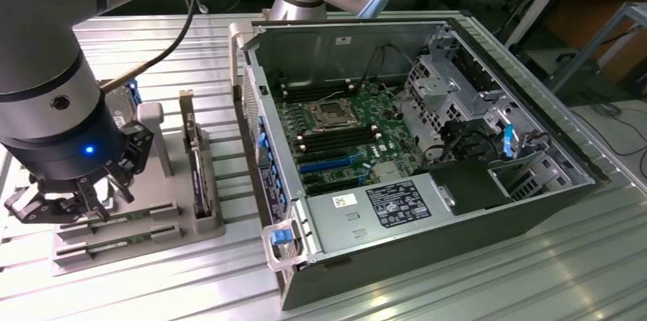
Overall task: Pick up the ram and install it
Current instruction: 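Pick up the ram and move it above insertion slot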
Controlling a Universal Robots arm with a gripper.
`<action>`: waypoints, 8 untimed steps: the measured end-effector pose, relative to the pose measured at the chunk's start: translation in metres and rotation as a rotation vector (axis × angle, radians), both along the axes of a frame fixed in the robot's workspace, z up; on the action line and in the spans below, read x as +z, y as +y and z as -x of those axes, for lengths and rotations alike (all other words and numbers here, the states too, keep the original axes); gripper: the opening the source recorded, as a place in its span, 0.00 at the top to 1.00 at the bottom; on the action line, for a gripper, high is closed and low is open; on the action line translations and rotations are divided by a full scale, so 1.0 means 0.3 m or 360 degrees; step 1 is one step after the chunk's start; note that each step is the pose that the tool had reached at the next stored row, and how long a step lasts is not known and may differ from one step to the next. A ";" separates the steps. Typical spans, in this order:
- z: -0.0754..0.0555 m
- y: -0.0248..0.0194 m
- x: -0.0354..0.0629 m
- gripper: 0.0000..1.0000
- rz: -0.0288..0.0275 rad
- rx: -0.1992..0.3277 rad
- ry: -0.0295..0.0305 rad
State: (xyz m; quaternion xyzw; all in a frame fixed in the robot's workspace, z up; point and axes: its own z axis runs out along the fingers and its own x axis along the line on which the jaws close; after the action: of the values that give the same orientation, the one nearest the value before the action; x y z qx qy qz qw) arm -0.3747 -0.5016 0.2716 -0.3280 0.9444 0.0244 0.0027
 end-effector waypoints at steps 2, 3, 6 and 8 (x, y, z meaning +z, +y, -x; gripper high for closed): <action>0.000 0.000 -0.010 0.64 0.00000 0.0058 0.00000; 0.000 0.000 -0.019 0.64 0.00000 0.0108 0.00001; 0.000 0.000 -0.036 0.64 0.00001 0.0204 0.00000; 0.000 0.000 -0.046 0.64 0.00001 0.0265 0.00000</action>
State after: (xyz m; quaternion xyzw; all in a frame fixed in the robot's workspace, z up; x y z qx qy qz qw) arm -0.3747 -0.5016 0.2577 -0.4053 0.9139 0.0246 0.0007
